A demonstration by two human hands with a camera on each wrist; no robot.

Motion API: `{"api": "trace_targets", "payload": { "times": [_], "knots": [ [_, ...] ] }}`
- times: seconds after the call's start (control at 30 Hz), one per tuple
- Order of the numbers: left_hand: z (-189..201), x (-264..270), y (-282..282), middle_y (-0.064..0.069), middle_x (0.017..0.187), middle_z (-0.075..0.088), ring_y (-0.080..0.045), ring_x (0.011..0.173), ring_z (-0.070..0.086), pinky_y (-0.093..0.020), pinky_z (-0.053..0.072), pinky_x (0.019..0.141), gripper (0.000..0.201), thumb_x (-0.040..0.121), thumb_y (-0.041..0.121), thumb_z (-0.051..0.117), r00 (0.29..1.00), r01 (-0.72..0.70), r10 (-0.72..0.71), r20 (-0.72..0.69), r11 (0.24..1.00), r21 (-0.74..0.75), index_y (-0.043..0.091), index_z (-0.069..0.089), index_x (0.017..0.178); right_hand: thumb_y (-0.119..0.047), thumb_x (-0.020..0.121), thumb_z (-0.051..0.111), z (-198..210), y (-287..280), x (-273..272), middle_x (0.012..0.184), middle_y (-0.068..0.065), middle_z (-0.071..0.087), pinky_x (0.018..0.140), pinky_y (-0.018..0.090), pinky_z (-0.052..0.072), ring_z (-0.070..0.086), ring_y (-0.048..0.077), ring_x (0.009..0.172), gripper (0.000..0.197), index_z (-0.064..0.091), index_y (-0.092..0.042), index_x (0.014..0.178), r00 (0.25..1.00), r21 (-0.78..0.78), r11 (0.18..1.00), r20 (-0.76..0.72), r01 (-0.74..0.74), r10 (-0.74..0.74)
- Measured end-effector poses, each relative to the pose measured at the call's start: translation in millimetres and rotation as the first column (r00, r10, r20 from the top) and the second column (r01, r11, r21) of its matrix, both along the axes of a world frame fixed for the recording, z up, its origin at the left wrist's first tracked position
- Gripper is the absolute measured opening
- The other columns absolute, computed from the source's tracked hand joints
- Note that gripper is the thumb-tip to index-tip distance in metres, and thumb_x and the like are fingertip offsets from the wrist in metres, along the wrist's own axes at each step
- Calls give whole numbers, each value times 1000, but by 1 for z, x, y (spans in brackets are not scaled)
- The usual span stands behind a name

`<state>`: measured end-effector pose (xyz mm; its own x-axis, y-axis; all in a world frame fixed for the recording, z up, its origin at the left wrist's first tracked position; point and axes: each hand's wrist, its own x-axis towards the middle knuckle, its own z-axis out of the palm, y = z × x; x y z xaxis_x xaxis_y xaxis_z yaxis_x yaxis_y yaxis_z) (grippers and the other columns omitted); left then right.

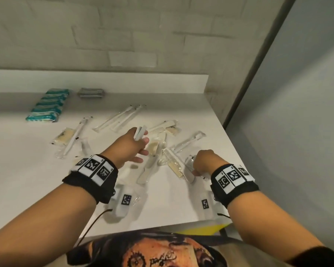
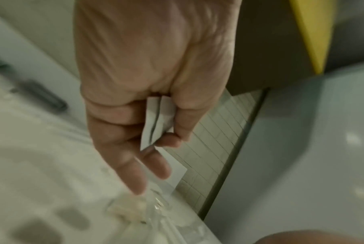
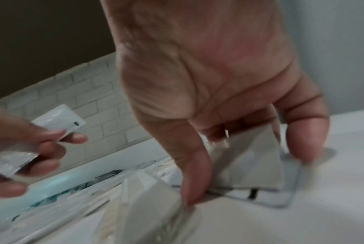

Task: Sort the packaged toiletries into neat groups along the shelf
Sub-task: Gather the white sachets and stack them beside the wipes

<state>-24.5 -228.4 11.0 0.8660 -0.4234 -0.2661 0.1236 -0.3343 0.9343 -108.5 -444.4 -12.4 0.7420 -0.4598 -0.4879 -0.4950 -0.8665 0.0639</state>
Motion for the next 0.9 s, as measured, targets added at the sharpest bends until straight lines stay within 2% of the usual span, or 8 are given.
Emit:
{"api": "trace_targets", "payload": {
  "times": [0.2, 0.3, 0.33, 0.4, 0.47, 0.6, 0.77, 0.9],
  "knots": [
    [1, -7, 16, -6, 92, 51, -20, 81, 61, -35, 56, 69, 32, 98, 35, 49, 967, -158, 98, -234, 955, -252, 11, 63, 114, -14, 91, 55, 15, 9, 5, 125, 15, 58, 75, 29, 43, 59, 28, 112, 54, 32, 0, 138, 999, 107, 994, 47, -11, 6],
    [8, -6, 27, -14, 106, 62, -30, 98, 65, -47, 57, 82, 35, 99, 31, 48, 954, -167, 48, -295, 904, -393, 9, 61, 122, -18, 91, 62, 44, 20, 16, 115, 11, 59, 71, 29, 48, 62, 26, 98, 58, 32, -8, 139, 942, 411, 911, 292, 31, -164],
    [11, -6, 30, -14, 112, 64, -32, 105, 64, -50, 55, 86, 37, 99, 33, 47, 953, -145, 9, -302, 890, -433, 12, 59, 127, -18, 90, 64, 55, 30, 23, 115, 10, 60, 76, 32, 51, 62, 26, 100, 57, 36, -8, 138, 890, 599, 799, 387, -44, -241],
    [20, -8, 33, -13, 120, 66, -34, 111, 63, -52, 55, 87, 40, 98, 37, 44, 943, -89, -95, -318, 851, -517, 20, 56, 132, -9, 88, 66, 72, 55, 32, 112, 11, 65, 86, 34, 52, 63, 27, 103, 47, 47, -3, 130, 803, 874, 397, 440, -279, -403],
    [31, -12, 33, -14, 123, 65, -38, 112, 63, -48, 56, 86, 42, 97, 38, 41, 931, -50, -186, -314, 788, -614, 20, 55, 132, 1, 86, 65, 82, 80, 42, 102, 12, 68, 80, 31, 55, 67, 24, 92, 33, 55, -1, 117, 757, 895, 134, 434, -426, -489],
    [50, -11, 49, -13, 116, 68, -30, 102, 68, -35, 60, 76, 40, 87, 24, 54, 966, -66, -130, -223, 711, -700, 12, 60, 124, -4, 85, 67, 90, 123, 57, 94, 15, 70, 71, 31, 56, 67, 23, 80, 18, 66, -2, 103, 640, 821, 199, 547, -535, -539],
    [53, -2, 79, -5, 100, 71, -18, 89, 69, -26, 58, 67, 26, 90, 5, 58, 995, -74, 17, -96, 777, -625, 16, 65, 112, -42, 88, 61, 83, 157, 72, 109, 18, 67, 83, 43, 55, 68, 30, 94, 33, 71, -20, 110, 626, 742, 335, 671, -581, -397],
    [56, 10, 107, -2, 99, 72, -14, 88, 69, -24, 56, 69, 28, 88, 4, 61, 995, -99, 91, -43, 796, -597, 19, 65, 112, -14, 82, 73, 84, 180, 91, 90, 13, 62, 74, 34, 52, 62, 23, 80, 19, 64, -14, 99, 602, 798, 253, 584, -546, -544]
  ]
}}
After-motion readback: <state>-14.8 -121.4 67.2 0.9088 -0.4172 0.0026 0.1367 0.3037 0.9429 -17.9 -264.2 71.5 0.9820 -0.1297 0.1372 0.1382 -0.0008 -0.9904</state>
